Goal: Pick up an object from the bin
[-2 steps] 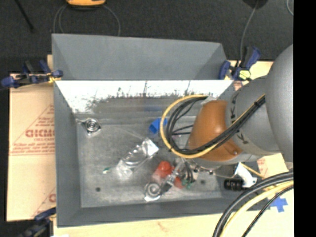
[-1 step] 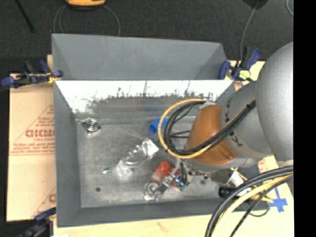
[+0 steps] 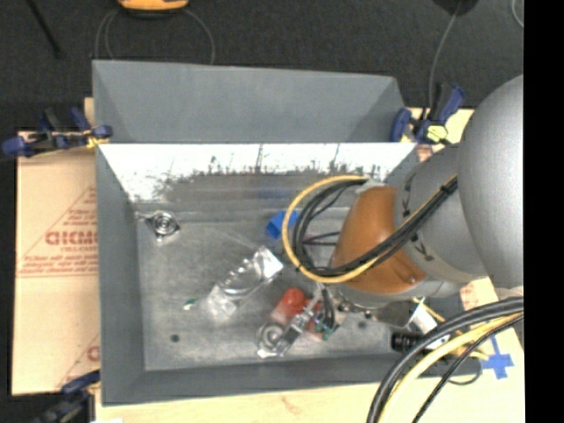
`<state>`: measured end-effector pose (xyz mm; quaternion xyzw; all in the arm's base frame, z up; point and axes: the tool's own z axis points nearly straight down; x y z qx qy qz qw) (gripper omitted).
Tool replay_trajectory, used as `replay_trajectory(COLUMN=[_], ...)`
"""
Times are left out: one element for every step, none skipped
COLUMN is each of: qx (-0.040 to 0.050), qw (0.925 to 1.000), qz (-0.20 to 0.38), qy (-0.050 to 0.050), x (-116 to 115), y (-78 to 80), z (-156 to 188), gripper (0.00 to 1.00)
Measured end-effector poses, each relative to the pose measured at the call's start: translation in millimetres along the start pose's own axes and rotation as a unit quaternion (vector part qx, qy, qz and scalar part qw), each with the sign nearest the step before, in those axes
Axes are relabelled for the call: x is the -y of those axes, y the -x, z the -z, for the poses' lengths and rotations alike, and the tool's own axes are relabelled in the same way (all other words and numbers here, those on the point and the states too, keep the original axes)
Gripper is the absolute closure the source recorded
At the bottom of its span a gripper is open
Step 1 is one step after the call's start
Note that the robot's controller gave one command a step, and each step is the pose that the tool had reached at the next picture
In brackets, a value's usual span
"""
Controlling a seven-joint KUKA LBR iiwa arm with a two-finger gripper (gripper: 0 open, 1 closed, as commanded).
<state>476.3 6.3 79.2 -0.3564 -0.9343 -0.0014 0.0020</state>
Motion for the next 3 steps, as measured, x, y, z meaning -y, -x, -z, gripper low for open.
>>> replay_trajectory(qx=[-0.0022, 0.0048, 0.0051], qw=[1.0000, 1.0000, 1.0000], qz=[0.001, 0.004, 0.007], qy=[0.000, 0.002, 0.002], x=[-1, -2, -3], y=[-0.8, 0.5, 2.0], z=[2, 61, 117], gripper=[1.00, 1.00, 1.00])
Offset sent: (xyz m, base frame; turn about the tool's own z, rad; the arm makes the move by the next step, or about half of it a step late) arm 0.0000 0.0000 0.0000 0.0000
